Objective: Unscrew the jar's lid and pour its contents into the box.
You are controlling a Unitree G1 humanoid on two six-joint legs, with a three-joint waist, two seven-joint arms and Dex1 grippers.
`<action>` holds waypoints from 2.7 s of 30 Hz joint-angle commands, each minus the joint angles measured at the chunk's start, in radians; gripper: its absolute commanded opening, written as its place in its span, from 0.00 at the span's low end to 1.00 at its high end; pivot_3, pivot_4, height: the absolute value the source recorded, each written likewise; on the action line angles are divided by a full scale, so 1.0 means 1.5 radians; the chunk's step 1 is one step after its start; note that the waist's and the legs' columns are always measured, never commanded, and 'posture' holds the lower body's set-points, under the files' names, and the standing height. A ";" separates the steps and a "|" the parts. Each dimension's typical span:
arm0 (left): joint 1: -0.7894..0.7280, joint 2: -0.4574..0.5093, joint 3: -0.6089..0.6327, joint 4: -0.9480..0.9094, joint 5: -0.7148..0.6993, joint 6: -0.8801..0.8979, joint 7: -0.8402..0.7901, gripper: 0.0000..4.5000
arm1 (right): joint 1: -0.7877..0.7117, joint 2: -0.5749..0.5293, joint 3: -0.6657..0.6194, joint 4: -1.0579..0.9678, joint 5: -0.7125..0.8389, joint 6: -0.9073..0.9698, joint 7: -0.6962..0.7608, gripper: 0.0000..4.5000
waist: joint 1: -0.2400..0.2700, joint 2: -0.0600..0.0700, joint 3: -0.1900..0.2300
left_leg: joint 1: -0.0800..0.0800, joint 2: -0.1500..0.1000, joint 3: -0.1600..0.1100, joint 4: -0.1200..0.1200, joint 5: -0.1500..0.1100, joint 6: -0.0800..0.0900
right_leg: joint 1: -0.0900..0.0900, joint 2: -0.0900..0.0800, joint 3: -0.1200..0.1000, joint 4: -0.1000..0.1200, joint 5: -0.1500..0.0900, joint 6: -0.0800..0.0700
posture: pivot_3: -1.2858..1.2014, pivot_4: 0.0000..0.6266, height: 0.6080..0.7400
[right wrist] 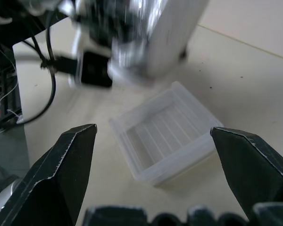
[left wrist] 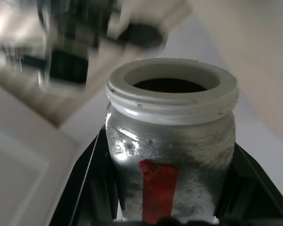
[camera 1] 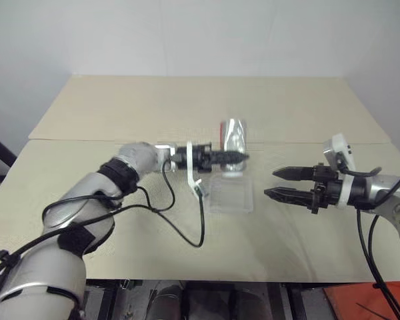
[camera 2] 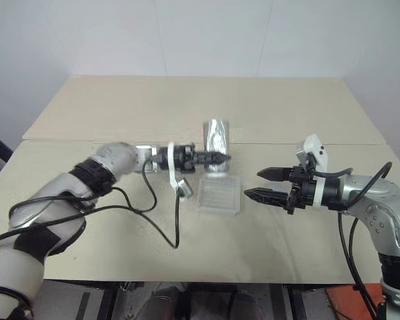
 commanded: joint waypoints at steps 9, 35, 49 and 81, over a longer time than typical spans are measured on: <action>-0.028 -0.011 -0.031 0.048 -0.027 0.054 0.052 0.46 | -0.015 -0.005 -0.046 -0.023 0.044 -0.006 -0.011 0.99 | 0.000 0.000 0.000 | 0.000 0.000 0.000 0.000 0.000 0.000 | 0.001 0.000 0.000 0.000 0.000 0.000 | 0.52 0.24 1.00; 0.433 -0.152 0.626 -0.417 -1.226 0.479 -0.817 0.46 | 0.014 0.021 -0.031 -0.048 0.023 -0.034 -0.045 0.99 | -0.019 0.001 0.000 | 0.004 0.001 -0.001 0.005 0.000 0.000 | 0.004 -0.001 0.000 0.003 0.000 0.000 | 0.52 0.24 1.00; 0.549 -0.177 0.632 -0.419 -1.212 0.402 -0.909 0.46 | 0.008 0.025 -0.028 -0.055 0.025 -0.041 -0.046 0.99 | -0.013 0.001 -0.001 | 0.005 0.001 -0.001 0.005 0.000 0.000 | 0.005 -0.001 0.001 0.003 0.000 0.000 | 0.52 0.24 1.00; 0.638 0.263 0.845 -0.637 -1.523 0.610 -1.476 0.99 | 0.040 -0.040 -0.055 -0.036 -0.018 -0.097 0.016 1.00 | -0.019 0.001 -0.001 | 0.005 0.002 0.000 0.002 0.000 0.000 | 0.004 0.000 0.001 0.001 0.000 0.000 | 0.52 0.24 1.00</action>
